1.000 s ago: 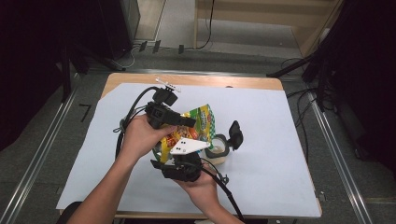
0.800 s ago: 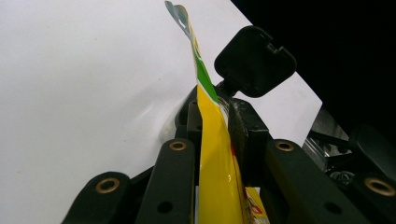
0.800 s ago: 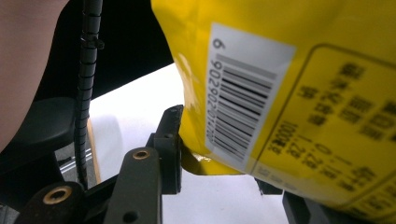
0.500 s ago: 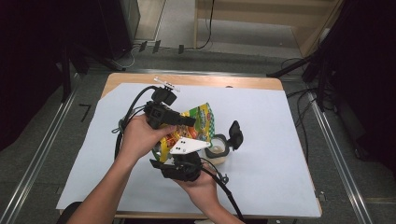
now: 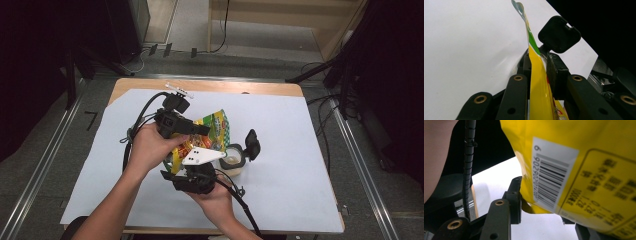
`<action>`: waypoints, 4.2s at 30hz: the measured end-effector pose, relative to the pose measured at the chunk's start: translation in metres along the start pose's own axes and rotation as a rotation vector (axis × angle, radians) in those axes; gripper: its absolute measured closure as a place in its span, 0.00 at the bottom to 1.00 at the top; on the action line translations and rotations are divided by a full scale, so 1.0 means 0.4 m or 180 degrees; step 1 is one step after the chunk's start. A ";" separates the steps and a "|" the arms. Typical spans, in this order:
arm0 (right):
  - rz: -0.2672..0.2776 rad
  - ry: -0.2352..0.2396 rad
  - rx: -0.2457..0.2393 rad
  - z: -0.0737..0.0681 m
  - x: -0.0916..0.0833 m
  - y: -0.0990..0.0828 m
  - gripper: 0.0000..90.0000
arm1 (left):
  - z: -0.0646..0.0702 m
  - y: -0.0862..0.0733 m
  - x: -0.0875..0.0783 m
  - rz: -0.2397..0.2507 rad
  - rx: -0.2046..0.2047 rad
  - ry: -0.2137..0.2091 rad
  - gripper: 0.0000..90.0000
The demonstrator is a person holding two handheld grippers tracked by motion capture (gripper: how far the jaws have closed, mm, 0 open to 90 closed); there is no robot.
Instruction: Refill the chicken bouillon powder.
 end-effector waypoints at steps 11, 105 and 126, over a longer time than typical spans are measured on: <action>-0.0030 0.0006 0.0049 0.005 -0.001 0.000 0.69 | -0.009 0.003 0.011 -0.0024 -0.0033 -0.0039 0.87; -0.0079 -0.0086 -0.0001 0.016 -0.011 0.002 0.69 | -0.008 0.028 0.032 -0.0107 -0.0002 -0.0101 0.86; -0.0080 -0.0077 0.0019 0.014 -0.010 0.002 0.69 | -0.010 0.028 0.033 -0.0122 -0.0012 -0.0112 0.86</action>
Point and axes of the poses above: each handheld gripper's, and its own axes: x roughly forward along the jaws, y roughly out of its top, z roughly to its right, the point moved 1 cm from there along x, roughly forward along the jaws, and after that the axes turned 5 degrees about y, right-handed, at the moved point
